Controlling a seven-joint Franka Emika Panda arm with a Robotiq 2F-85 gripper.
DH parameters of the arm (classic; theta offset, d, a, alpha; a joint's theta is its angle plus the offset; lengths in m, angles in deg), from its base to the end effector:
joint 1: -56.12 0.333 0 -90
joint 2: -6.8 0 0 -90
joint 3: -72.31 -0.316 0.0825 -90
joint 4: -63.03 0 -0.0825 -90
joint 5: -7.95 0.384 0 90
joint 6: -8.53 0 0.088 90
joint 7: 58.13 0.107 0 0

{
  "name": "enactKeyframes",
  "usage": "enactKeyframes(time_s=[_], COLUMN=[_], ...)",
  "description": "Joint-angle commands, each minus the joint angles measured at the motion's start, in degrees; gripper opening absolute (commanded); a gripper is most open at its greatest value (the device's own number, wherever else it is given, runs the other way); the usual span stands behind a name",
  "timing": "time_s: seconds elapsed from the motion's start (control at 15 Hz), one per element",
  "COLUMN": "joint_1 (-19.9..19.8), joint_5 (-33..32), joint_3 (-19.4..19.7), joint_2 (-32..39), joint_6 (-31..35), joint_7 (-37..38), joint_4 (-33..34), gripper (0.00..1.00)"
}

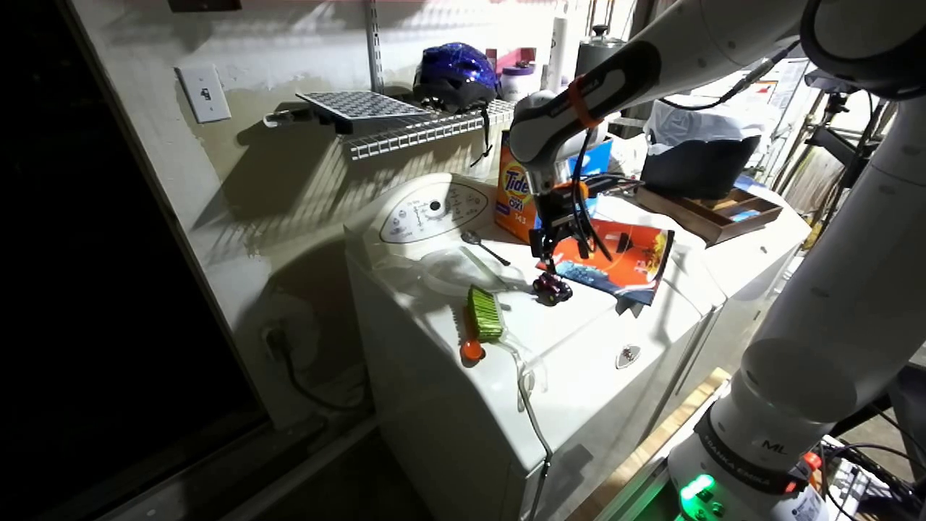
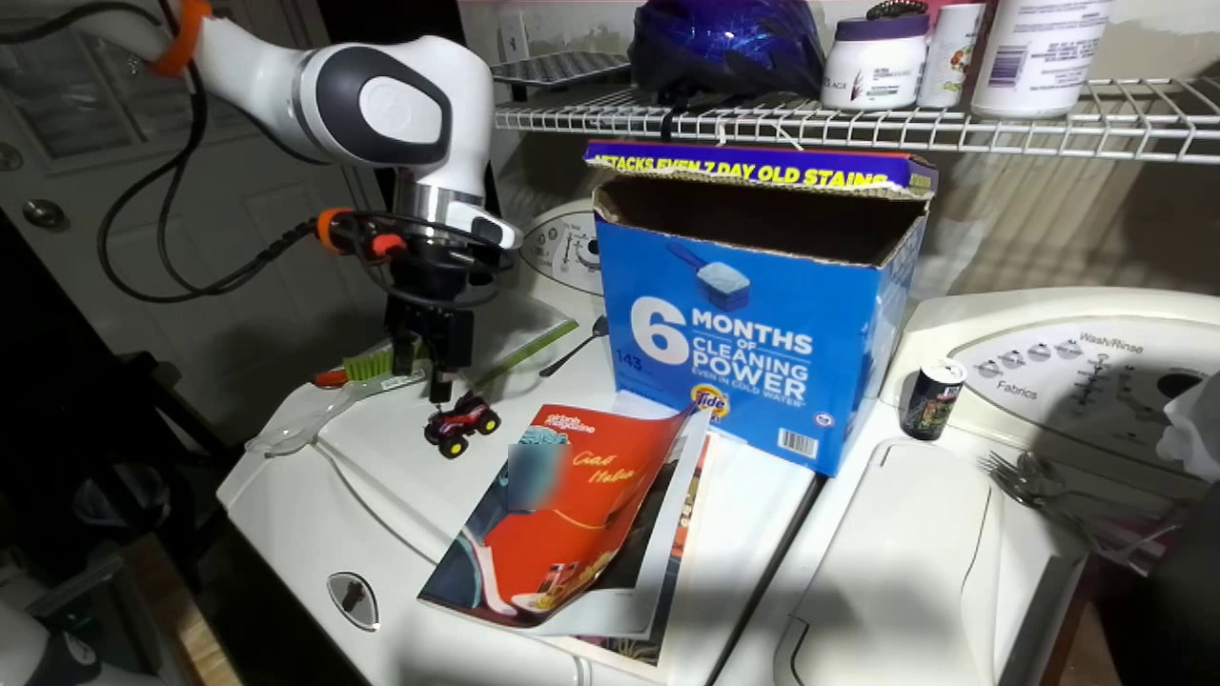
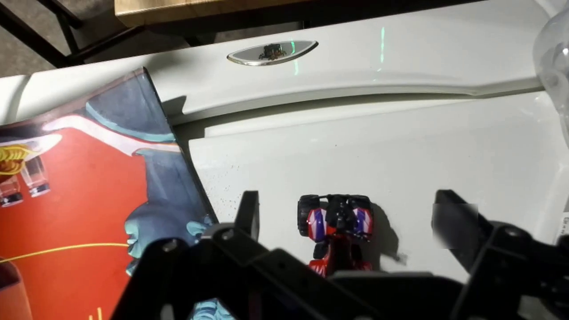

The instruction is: Flip the car over.

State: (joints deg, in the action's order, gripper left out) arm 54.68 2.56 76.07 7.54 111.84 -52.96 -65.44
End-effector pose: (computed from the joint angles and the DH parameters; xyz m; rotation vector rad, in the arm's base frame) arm 0.4663 -0.0503 0.3347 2.9717 -0.2060 -0.6849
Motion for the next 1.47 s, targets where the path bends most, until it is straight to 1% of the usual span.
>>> enactKeyframes(time_s=[0.0, 0.27, 0.67, 0.87, 1.13, 1.4], joint_1=[-0.6, -0.7, -1.3, -1.6, -1.8, -1.9], joint_5=[0.0, -0.1, 0.1, 1.9, 2.2, 3.2], joint_3=[-0.3, -0.2, 0.1, -0.2, -0.3, -0.5], joint_2=[3.5, 5.6, 7.1, 7.9, 9.0, 10.1], joint_6=[1.1, 1.8, 7.3, 9.2, 11.3, 11.9], joint_7=[0.1, -0.7, -1.9, -5.6, -8.8, -11.6], joint_4=[1.2, 1.5, 1.6, 1.8, 2.2, 2.6], gripper=[1.0, 1.0, 1.0, 1.0, 1.0, 1.0])
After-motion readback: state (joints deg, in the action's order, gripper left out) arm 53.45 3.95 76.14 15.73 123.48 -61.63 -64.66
